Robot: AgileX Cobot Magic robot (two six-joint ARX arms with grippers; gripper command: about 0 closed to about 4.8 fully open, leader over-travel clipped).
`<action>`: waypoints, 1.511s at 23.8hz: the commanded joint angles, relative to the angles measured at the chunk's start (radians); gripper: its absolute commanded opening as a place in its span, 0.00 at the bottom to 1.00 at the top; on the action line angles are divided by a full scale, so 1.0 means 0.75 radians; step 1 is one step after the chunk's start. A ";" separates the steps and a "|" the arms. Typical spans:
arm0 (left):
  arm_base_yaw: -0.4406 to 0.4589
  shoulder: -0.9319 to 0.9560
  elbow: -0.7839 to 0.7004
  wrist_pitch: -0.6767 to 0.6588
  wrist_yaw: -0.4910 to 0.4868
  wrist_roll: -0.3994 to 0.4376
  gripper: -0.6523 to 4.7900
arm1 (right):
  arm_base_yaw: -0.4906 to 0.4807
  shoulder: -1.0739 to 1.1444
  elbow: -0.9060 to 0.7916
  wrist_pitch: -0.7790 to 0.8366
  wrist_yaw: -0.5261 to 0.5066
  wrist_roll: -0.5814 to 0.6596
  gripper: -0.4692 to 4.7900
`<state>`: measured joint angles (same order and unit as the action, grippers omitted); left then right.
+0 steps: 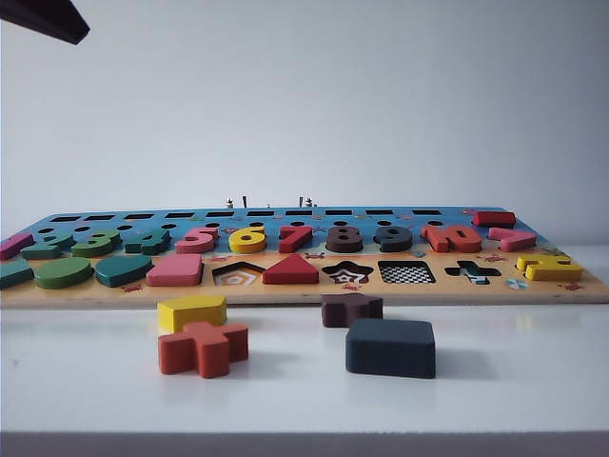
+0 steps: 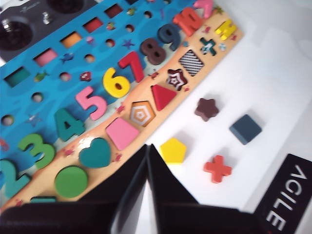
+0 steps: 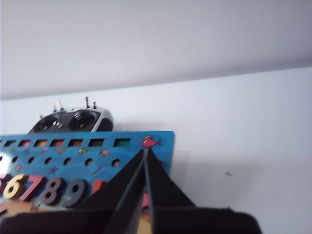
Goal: Insert the cube into the slot.
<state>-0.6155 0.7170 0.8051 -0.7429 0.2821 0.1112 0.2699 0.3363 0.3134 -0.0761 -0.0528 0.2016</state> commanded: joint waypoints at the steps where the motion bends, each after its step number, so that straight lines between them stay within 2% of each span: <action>1: -0.020 0.034 0.044 -0.032 0.039 0.001 0.16 | 0.084 0.136 0.117 -0.109 -0.130 -0.123 0.09; 3: -0.040 0.067 0.081 -0.069 0.062 0.001 0.16 | 0.172 0.277 0.236 -0.211 -0.243 -0.241 0.11; 7: -0.050 0.119 0.131 -0.161 0.114 0.001 0.16 | 0.328 0.500 0.438 -0.398 -0.281 -0.424 0.18; 12: -0.048 0.151 0.156 -0.209 0.118 0.001 0.16 | 0.464 0.695 0.630 -0.634 -0.281 -0.573 0.50; 17: -0.048 0.151 0.156 -0.221 0.119 0.001 0.16 | 0.638 0.861 0.761 -0.901 -0.286 -0.697 0.73; 22: -0.048 0.151 0.154 -0.237 0.118 0.002 0.16 | 0.766 0.929 0.762 -0.986 -0.254 -0.725 0.73; 29: -0.048 0.151 0.154 -0.316 0.119 -0.005 0.16 | 0.931 1.018 0.761 -0.986 -0.164 -0.712 0.70; 36: -0.048 0.151 0.154 -0.307 0.117 -0.004 0.16 | 0.967 1.131 0.743 -0.920 -0.108 -0.637 0.69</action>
<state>-0.6518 0.8299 0.9161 -0.9867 0.3649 0.1081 0.9928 1.1782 0.8757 -0.8009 -0.1421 -0.3016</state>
